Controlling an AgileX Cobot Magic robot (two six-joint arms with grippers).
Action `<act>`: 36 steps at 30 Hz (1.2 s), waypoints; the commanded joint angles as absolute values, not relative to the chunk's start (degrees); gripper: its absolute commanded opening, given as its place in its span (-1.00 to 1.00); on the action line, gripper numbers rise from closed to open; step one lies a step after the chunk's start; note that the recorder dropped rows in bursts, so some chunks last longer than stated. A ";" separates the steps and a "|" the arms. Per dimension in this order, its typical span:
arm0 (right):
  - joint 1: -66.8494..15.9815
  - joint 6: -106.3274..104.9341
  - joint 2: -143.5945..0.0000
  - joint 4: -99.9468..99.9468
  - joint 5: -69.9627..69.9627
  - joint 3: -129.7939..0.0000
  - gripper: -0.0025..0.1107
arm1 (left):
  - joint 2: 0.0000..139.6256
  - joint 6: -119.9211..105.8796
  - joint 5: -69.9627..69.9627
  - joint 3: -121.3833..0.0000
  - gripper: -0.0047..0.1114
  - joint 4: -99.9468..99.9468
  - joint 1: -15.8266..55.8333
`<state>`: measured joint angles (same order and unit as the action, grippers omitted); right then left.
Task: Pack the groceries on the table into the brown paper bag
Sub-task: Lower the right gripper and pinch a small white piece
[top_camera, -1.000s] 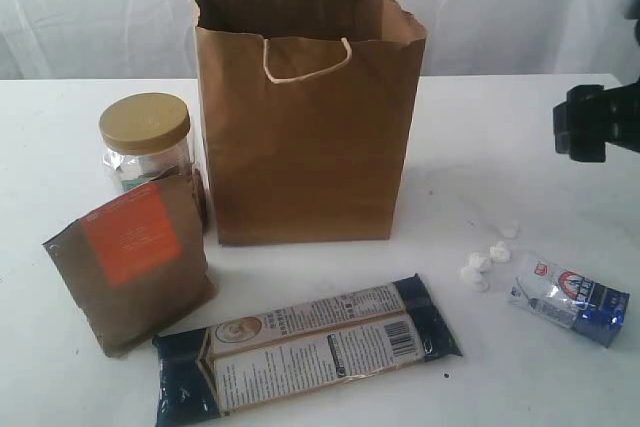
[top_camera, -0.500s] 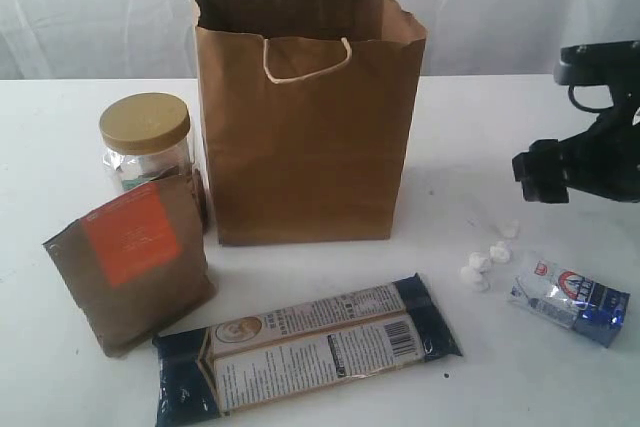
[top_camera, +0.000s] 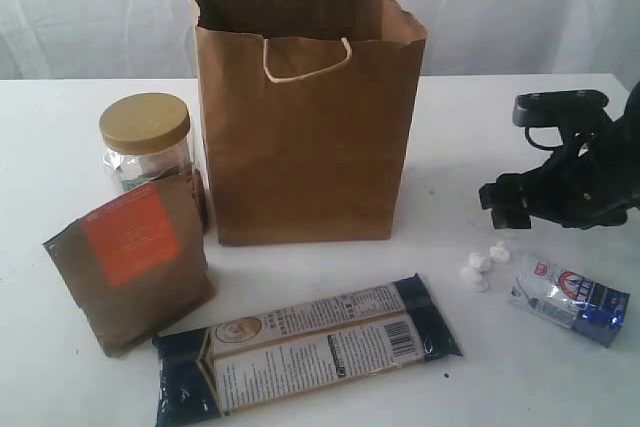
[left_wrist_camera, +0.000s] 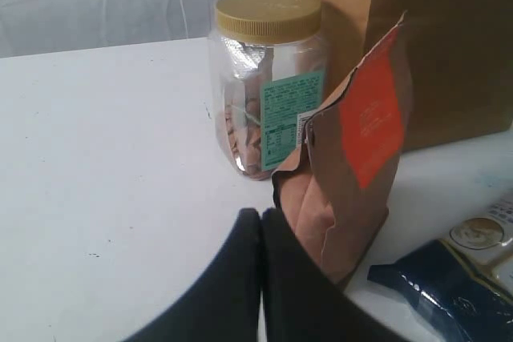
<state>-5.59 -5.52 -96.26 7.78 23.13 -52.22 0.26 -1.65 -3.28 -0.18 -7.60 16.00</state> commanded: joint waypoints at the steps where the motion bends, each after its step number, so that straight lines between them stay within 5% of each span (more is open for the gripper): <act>1: -5.01 -6.29 -98.79 7.96 22.03 -54.29 0.28 | 0.00 -1.50 -3.10 0.00 -0.92 -7.68 16.08; 36: -5.14 -4.28 -108.25 8.21 14.15 -55.49 0.24 | 0.00 -1.50 -3.10 0.00 -0.92 -7.68 16.08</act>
